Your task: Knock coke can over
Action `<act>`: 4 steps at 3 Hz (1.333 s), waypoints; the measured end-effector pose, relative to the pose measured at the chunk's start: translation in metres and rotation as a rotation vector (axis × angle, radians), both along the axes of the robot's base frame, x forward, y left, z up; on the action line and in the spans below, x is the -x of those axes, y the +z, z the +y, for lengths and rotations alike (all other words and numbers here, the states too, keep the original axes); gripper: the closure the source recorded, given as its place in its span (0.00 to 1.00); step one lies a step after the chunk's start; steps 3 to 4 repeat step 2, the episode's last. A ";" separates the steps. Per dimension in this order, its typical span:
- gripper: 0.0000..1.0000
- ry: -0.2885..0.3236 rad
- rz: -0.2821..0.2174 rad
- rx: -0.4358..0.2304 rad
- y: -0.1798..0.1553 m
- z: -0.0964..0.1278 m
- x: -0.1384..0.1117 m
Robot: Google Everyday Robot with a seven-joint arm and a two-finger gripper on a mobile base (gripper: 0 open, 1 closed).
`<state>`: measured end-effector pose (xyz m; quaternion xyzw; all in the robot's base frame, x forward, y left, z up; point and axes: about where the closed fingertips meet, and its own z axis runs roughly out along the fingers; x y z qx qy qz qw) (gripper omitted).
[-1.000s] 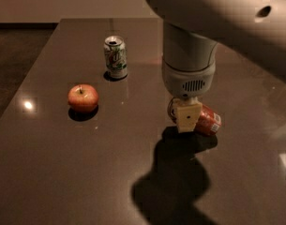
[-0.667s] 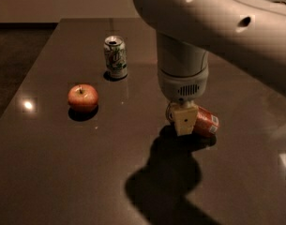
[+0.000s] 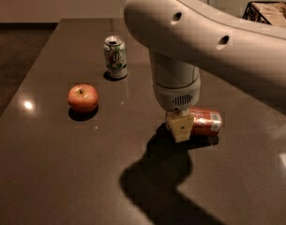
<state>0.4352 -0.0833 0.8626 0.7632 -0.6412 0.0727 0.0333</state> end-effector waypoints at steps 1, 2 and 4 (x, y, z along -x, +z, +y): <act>0.00 -0.002 0.020 -0.012 -0.009 -0.001 0.000; 0.00 -0.001 0.011 -0.017 -0.008 0.001 -0.001; 0.00 -0.001 0.011 -0.017 -0.008 0.001 -0.001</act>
Offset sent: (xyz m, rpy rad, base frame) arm 0.0000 -0.0009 -0.0074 0.0091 0.0163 -0.0013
